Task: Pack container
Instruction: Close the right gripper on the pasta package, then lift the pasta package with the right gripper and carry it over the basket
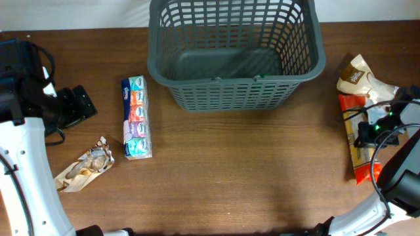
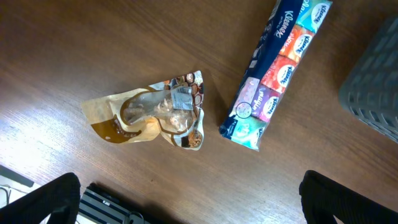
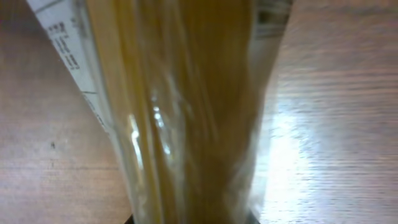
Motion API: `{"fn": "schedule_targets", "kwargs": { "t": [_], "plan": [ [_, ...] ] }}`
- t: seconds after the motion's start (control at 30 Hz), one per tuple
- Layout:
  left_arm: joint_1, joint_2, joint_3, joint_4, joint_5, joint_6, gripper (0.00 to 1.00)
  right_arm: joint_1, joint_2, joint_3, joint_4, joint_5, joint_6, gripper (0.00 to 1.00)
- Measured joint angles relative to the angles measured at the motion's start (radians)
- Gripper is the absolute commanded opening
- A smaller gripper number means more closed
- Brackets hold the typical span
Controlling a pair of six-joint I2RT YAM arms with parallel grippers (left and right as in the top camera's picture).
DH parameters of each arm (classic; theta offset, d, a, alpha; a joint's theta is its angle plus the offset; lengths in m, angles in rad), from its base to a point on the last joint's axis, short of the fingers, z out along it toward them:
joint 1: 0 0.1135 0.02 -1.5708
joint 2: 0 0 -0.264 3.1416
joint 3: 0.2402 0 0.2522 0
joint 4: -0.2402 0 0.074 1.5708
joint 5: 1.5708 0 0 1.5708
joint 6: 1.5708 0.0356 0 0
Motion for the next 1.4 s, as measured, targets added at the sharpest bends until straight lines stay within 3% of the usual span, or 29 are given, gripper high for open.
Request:
{"fn": "schedule_targets", "kwargs": {
  "t": [0.23, 0.57, 0.7, 0.8, 1.03, 1.2, 1.4],
  "plan": [
    [0.0, 0.0, 0.0, 0.0, 0.0, 0.0, 0.99, 0.0, 0.051, 0.254, -0.143, -0.006, 0.115, 0.04],
    [0.0, 0.0, 0.0, 0.0, 0.0, 0.0, 0.99, 0.0, 0.054, 0.862, -0.361, -0.251, 0.249, 0.04],
    [0.0, 0.0, 0.0, 0.0, 0.0, 0.0, 0.99, 0.005, 0.054, 1.001, -0.332, -0.377, 0.319, 0.04],
    [0.0, 0.0, 0.0, 0.0, 0.0, 0.0, 0.99, 0.041, 0.054, 1.114, -0.202, -0.478, 0.414, 0.04],
    [0.0, 0.0, 0.0, 0.0, 0.0, 0.0, 0.99, 0.323, 0.054, 1.211, 0.156, -0.555, 0.577, 0.04],
    [0.0, 0.0, 0.0, 0.0, 0.0, 0.0, 0.99, 0.576, 0.056, 1.211, 0.175, -0.468, 0.585, 0.04],
    [0.0, 0.0, 0.0, 0.0, 0.0, 0.0, 0.99, 0.814, 0.076, 1.211, 0.096, -0.268, 0.444, 0.04]
  ]
}}
